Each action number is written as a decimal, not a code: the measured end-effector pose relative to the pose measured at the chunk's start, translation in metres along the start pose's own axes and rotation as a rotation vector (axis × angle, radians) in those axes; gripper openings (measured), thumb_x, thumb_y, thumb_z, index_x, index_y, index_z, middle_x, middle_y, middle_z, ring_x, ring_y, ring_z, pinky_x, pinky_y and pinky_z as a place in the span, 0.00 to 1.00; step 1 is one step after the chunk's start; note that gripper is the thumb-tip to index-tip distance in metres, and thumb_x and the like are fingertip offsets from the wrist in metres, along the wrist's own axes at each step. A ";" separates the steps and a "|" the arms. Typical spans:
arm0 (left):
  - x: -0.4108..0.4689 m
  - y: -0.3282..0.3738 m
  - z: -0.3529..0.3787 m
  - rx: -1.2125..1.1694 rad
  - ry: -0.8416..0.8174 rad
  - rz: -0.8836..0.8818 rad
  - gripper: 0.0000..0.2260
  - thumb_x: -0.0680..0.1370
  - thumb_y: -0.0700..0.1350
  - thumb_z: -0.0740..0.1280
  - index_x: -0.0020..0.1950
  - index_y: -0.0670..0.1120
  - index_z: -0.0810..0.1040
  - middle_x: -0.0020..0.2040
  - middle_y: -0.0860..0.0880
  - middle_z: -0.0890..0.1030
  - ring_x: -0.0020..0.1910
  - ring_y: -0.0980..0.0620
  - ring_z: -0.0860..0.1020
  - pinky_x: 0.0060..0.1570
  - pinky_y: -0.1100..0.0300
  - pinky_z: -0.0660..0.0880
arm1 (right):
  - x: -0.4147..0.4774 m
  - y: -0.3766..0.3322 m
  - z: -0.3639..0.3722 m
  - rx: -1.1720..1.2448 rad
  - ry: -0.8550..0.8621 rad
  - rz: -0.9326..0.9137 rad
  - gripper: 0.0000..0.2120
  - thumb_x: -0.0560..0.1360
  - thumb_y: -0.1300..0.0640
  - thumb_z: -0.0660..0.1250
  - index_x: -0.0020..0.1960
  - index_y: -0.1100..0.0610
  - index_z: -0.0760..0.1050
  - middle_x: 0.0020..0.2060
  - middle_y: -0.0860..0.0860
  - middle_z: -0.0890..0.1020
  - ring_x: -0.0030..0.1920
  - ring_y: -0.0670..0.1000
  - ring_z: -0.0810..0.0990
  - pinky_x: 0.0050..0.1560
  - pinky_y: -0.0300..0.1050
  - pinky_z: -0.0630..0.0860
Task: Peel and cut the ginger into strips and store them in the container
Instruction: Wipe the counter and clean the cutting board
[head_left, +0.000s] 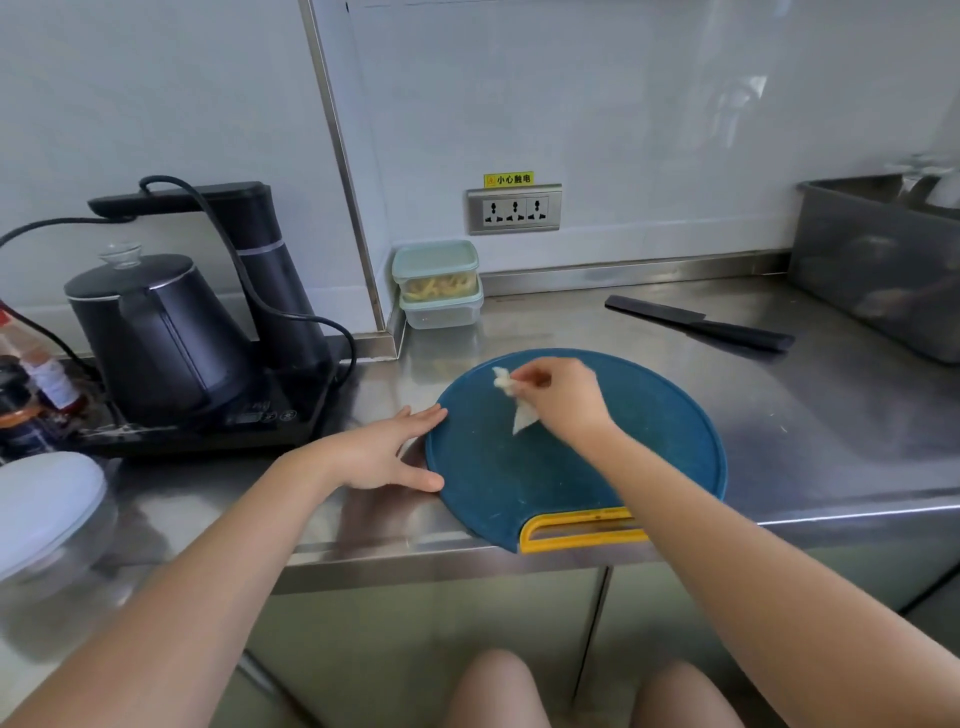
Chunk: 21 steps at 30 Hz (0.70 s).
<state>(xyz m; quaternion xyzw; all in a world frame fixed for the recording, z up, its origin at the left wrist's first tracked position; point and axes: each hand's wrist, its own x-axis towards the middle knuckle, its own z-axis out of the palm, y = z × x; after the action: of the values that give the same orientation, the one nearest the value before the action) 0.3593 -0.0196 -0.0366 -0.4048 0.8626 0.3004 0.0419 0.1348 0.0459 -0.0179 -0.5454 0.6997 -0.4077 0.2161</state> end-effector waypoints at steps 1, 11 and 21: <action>0.000 -0.001 0.001 -0.014 0.001 0.005 0.41 0.73 0.54 0.71 0.77 0.56 0.48 0.72 0.67 0.48 0.75 0.61 0.40 0.75 0.55 0.43 | 0.015 0.004 0.003 -0.063 0.021 0.058 0.08 0.78 0.59 0.67 0.55 0.56 0.82 0.49 0.51 0.84 0.44 0.46 0.78 0.46 0.37 0.73; 0.001 -0.004 0.000 -0.020 0.026 0.022 0.53 0.56 0.71 0.66 0.77 0.57 0.51 0.71 0.68 0.50 0.70 0.64 0.40 0.74 0.55 0.42 | -0.016 0.004 0.030 -0.348 -0.330 -0.466 0.11 0.80 0.61 0.63 0.57 0.55 0.83 0.52 0.55 0.79 0.53 0.53 0.77 0.54 0.36 0.67; 0.002 0.008 -0.005 0.074 0.003 -0.100 0.41 0.72 0.56 0.71 0.77 0.57 0.50 0.75 0.64 0.48 0.75 0.58 0.41 0.75 0.52 0.44 | -0.071 0.010 -0.035 0.101 -0.298 -0.254 0.07 0.76 0.61 0.70 0.49 0.53 0.85 0.42 0.44 0.82 0.44 0.44 0.79 0.45 0.31 0.73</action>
<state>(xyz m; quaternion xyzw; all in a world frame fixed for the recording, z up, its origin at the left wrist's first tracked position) 0.3527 -0.0195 -0.0294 -0.4461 0.8519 0.2650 0.0705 0.1253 0.1252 -0.0157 -0.6719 0.5643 -0.3812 0.2912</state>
